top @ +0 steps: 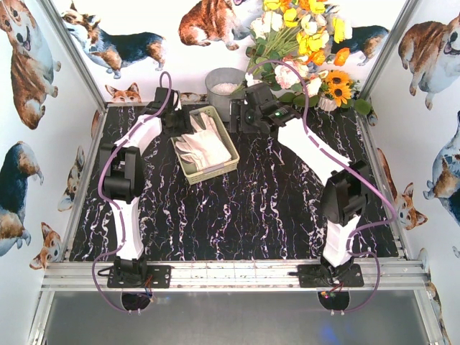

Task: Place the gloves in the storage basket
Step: Adjust the glove in the bin.

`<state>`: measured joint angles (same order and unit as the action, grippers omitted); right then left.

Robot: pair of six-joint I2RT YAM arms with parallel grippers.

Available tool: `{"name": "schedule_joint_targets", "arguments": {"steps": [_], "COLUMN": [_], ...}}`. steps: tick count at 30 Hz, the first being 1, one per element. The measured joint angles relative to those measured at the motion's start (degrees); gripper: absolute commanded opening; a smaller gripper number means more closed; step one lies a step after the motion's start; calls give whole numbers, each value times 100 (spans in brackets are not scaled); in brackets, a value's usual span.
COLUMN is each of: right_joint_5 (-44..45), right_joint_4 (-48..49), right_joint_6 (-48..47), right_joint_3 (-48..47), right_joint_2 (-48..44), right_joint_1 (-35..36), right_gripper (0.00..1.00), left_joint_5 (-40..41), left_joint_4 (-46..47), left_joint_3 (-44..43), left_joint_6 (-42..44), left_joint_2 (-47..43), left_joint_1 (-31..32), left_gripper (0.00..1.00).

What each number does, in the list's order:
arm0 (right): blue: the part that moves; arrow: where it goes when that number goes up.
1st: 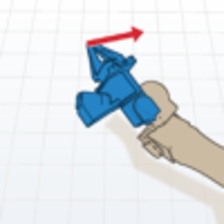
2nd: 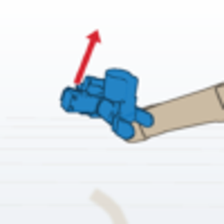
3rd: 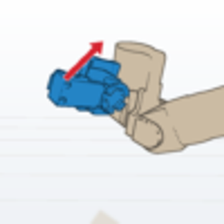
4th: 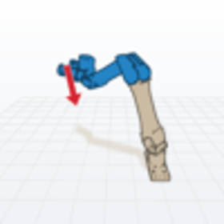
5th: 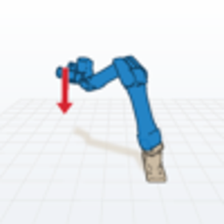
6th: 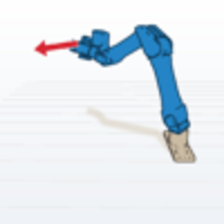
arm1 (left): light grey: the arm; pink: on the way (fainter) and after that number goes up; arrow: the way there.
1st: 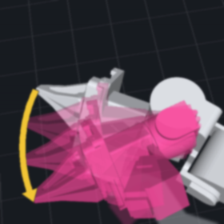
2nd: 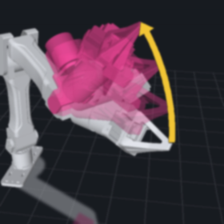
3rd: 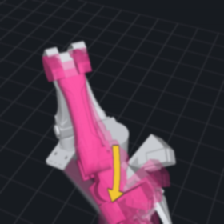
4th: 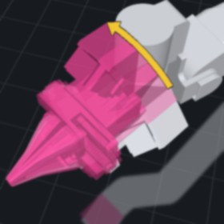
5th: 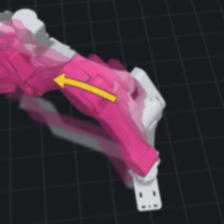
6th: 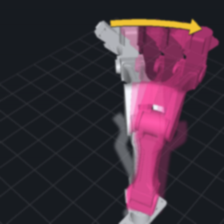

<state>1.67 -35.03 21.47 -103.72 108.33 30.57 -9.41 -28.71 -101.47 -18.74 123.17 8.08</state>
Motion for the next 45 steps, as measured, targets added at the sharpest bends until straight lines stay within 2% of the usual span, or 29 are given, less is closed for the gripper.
{"name": "schedule_joint_targets", "arguments": {"steps": [5, 10, 15, 23, 31, 37, 42, 45], "right_joint_5": [9, -11, -28, -57, -125, -149, -164, -164], "right_joint_4": [-52, -85, -96, -105, -111, -131, -136, -149], "right_joint_6": [33, 140, 201, 271, 315, 350, 374, 391], "right_joint_3": [352, 579, 612, 721, 802, 872, 892, 903], "right_joint_2": [-262, -413, -428, -527, -616, -695, -734, -761], "right_joint_1": [-48, -68, -68, -68, -70, -70, -70, -70], "right_gripper": [74, 74, 74, 73, 73, 73, 73, 73], "left_joint_5": [24, 20, 7, 59, -214, -439, -450, -330], "left_joint_4": [317, 623, 820, 1300, 1580, 1657, 1600, 1585], "left_joint_3": [116, 433, 638, 1344, 1388, 1274, 1110, 1108], "left_joint_6": [177, 435, 610, 785, 1069, 1204, 1298, 1335], "left_joint_2": [-2, -4, -94, -719, -776, -570, -439, -442], "left_joint_1": [15, 37, 48, 74, 109, 109, 109, 109], "left_gripper": [39, 24, 20, 18, 15, 21, 43, 52]}}
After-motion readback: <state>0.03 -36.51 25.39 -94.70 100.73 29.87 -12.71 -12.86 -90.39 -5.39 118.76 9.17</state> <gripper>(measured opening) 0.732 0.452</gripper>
